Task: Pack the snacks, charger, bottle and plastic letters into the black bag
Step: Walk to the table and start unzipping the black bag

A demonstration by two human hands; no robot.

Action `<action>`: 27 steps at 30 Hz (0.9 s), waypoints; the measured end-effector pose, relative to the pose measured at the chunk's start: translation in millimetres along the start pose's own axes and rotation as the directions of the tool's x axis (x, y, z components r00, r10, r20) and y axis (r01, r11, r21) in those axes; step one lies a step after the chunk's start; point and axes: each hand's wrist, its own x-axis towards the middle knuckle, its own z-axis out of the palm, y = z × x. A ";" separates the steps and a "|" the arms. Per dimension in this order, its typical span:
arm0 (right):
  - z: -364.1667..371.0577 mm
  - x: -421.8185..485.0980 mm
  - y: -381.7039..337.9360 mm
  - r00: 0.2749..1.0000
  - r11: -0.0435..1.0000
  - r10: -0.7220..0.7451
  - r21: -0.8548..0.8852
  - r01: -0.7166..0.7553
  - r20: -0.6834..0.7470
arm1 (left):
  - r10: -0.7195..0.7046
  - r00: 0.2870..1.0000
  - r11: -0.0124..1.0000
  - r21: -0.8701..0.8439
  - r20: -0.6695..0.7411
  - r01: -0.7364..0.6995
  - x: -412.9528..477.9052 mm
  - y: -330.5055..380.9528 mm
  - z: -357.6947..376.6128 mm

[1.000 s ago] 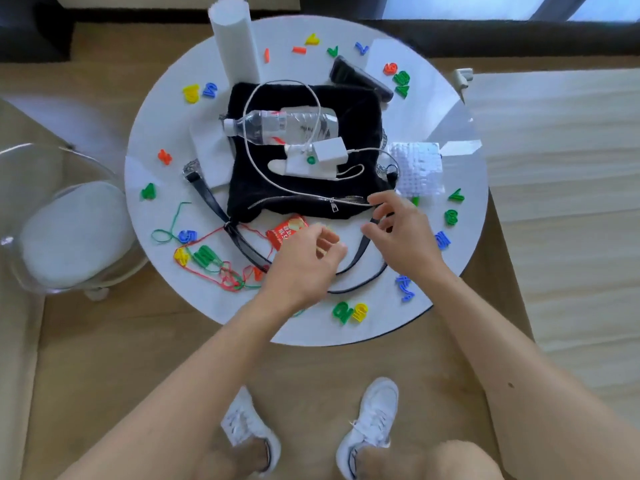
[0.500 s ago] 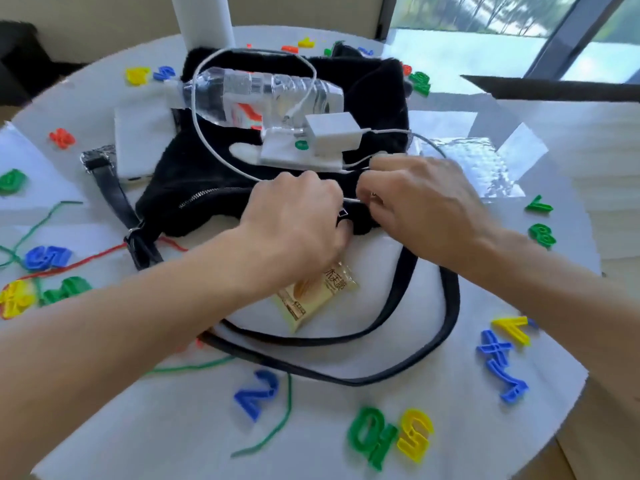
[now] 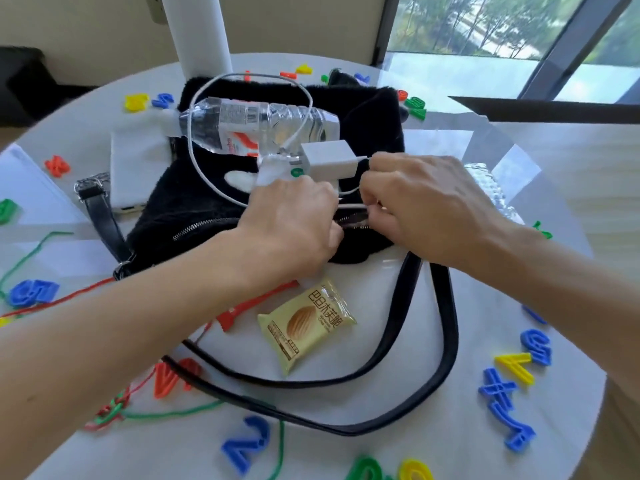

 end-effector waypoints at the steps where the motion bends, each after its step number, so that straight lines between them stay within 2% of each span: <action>1: -2.5 1.7 3.7 0.998 1.000 0.030 0.003 -0.030 -0.050 | -0.013 1.000 0.999 -0.032 0.003 0.013 -0.3 -2.7 -2.9; 3: -6.1 5.7 11.0 0.990 0.995 0.097 0.007 -0.097 -0.103 | -0.040 0.999 0.996 -0.074 0.008 0.040 -2.4 -8.3 -11.0; 6: -2.9 9.9 11.5 0.989 0.990 0.140 0.017 -0.140 -0.041 | -0.058 0.997 0.989 -0.136 -0.053 0.050 -6.1 -18.3 -20.9; 10: 7.7 7.9 6.8 0.999 0.993 0.036 0.114 -0.036 0.004 | -0.050 0.998 0.977 -0.210 -0.027 0.043 -6.1 -15.5 -14.8; 14: 10.2 4.6 3.1 0.998 0.962 -0.049 0.272 0.039 0.031 | 0.003 0.999 0.993 -0.121 0.048 0.003 -0.4 -6.4 -2.2; 16: 11.0 2.2 0.1 0.994 0.967 -0.097 0.243 0.084 0.042 | 0.033 0.999 0.995 -0.090 0.029 -0.031 1.9 -7.3 0.4; 19: 15.3 2.1 -2.1 0.996 0.983 -0.065 0.174 0.053 0.063 | 0.065 0.998 0.994 -0.085 0.005 -0.065 2.6 -8.6 4.0; 23: 23.1 1.4 -5.7 0.999 0.994 -0.027 0.105 0.024 0.030 | 0.064 0.998 0.983 -0.171 -0.012 -0.066 2.0 -10.7 4.6; 27: 20.4 2.4 -8.3 0.998 0.995 -0.041 0.092 0.036 0.046 | -0.003 1.000 0.955 -0.296 0.024 0.010 0.4 -16.3 4.5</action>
